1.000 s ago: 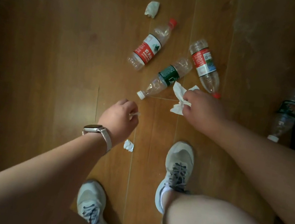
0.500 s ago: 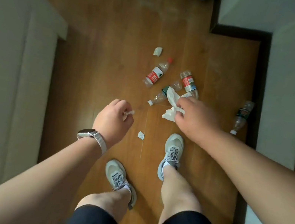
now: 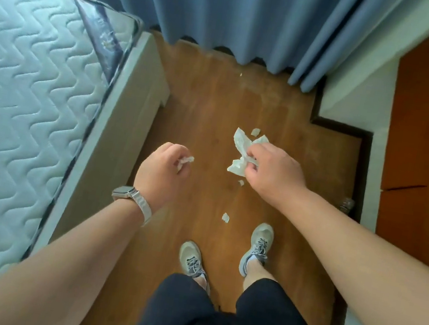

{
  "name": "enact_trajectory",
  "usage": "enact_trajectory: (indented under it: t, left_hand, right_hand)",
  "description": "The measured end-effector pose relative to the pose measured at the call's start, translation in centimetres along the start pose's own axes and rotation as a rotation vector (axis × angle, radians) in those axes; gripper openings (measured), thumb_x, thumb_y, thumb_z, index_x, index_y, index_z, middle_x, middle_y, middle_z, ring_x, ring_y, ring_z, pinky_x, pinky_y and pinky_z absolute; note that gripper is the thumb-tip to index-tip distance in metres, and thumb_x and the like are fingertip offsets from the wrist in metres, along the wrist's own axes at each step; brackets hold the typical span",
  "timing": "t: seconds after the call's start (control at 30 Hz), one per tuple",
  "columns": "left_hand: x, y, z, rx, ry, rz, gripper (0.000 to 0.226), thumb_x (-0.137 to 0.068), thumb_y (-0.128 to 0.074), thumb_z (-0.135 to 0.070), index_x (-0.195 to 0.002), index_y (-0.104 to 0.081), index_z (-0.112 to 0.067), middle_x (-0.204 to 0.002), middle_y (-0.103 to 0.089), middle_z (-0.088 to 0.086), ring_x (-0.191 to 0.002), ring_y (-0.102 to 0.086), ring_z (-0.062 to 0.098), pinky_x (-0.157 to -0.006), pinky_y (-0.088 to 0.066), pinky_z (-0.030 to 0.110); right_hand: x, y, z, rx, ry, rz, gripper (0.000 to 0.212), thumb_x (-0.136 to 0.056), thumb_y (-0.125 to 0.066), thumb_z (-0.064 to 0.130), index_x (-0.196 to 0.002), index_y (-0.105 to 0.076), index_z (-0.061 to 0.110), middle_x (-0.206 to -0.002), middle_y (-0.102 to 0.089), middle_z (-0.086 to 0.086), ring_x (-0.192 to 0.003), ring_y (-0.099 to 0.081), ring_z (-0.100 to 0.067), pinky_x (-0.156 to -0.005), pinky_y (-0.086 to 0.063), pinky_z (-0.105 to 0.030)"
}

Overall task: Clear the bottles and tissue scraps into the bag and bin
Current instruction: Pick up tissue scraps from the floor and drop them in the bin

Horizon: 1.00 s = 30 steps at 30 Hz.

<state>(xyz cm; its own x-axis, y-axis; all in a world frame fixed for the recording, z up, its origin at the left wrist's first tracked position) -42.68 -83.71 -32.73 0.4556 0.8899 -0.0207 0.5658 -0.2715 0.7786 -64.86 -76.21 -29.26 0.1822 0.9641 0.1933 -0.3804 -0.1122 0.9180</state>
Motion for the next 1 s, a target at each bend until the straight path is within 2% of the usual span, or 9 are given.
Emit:
enact_trajectory:
  t: [0.2,0.47,0.57,0.77,0.9,1.0]
  left_hand:
    - [3.3,6.1,-2.2,0.011,0.053,-0.152,0.007,-0.084,-0.067,-0.014,-0.090,-0.067,-0.017,-0.087,-0.060,-0.006,-0.071,-0.058,0.016,-0.065,-0.052,0.034]
    - [7.8,10.7,-6.2,-0.034,0.196,-0.401,0.010,-0.082,-0.070,-0.015,-0.089,-0.066,-0.022,-0.083,-0.058,-0.011,-0.069,-0.058,0.012,-0.064,-0.053,0.034]
    - [9.8,11.5,-8.1,-0.074,0.251,-0.467,0.010,-0.082,-0.069,-0.014,-0.088,-0.066,-0.022,-0.084,-0.062,-0.007,-0.069,-0.058,0.013,-0.064,-0.053,0.036]
    - [14.5,11.8,-12.0,-0.130,0.356,-0.606,0.014,-0.081,-0.071,-0.010,-0.090,-0.067,-0.020,-0.085,-0.063,-0.006,-0.070,-0.058,0.009,-0.063,-0.052,0.031]
    - [19.2,12.2,-14.0,-0.173,0.489,-0.708,0.014,-0.081,-0.072,-0.011,-0.091,-0.067,-0.020,-0.083,-0.061,-0.010,-0.071,-0.056,0.001,-0.064,-0.044,0.015]
    - [23.7,12.8,-15.1,-0.205,0.579,-0.766,0.013,-0.082,-0.072,-0.012,-0.091,-0.067,-0.019,-0.082,-0.060,-0.011,-0.072,-0.057,0.001,-0.064,-0.044,0.014]
  right_hand:
    - [0.1,4.4,5.3,-0.019,0.166,-0.100,0.016,-0.089,-0.052,0.022,-0.102,-0.059,0.017,-0.098,-0.061,0.000,-0.087,-0.056,-0.023,-0.070,-0.052,-0.042]
    - [1.3,8.0,8.8,-0.068,0.496,-0.132,0.015,-0.087,-0.064,0.022,-0.101,-0.063,0.018,-0.096,-0.066,-0.001,-0.083,-0.062,-0.022,-0.065,-0.056,-0.038]
    - [1.7,9.3,9.2,-0.091,0.581,-0.109,0.015,-0.087,-0.064,0.022,-0.102,-0.063,0.018,-0.099,-0.066,0.000,-0.085,-0.062,-0.021,-0.068,-0.056,-0.040]
    - [2.5,10.2,9.5,-0.159,0.751,-0.028,0.013,-0.087,-0.062,0.016,-0.100,-0.063,0.014,-0.098,-0.065,-0.002,-0.085,-0.060,-0.026,-0.067,-0.053,-0.040]
    - [4.1,9.6,11.8,-0.162,0.867,0.073,0.016,-0.088,-0.058,0.017,-0.104,-0.061,0.014,-0.100,-0.063,0.000,-0.086,-0.057,-0.026,-0.069,-0.050,-0.039]
    - [6.2,8.9,14.4,-0.182,0.953,0.147,0.018,-0.088,-0.056,0.021,-0.106,-0.060,0.017,-0.102,-0.062,0.002,-0.089,-0.056,-0.024,-0.073,-0.049,-0.038]
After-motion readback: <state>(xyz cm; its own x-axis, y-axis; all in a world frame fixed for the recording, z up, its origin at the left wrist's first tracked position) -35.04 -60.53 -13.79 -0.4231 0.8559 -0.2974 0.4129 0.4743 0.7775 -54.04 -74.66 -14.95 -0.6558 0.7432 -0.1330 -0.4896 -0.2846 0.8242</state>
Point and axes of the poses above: each hand's wrist, its own x-axis away from the middle knuckle, its own y-axis out of the back of the hand, z = x × y, the point moved 1 cm from there along -x, towards the middle knuckle
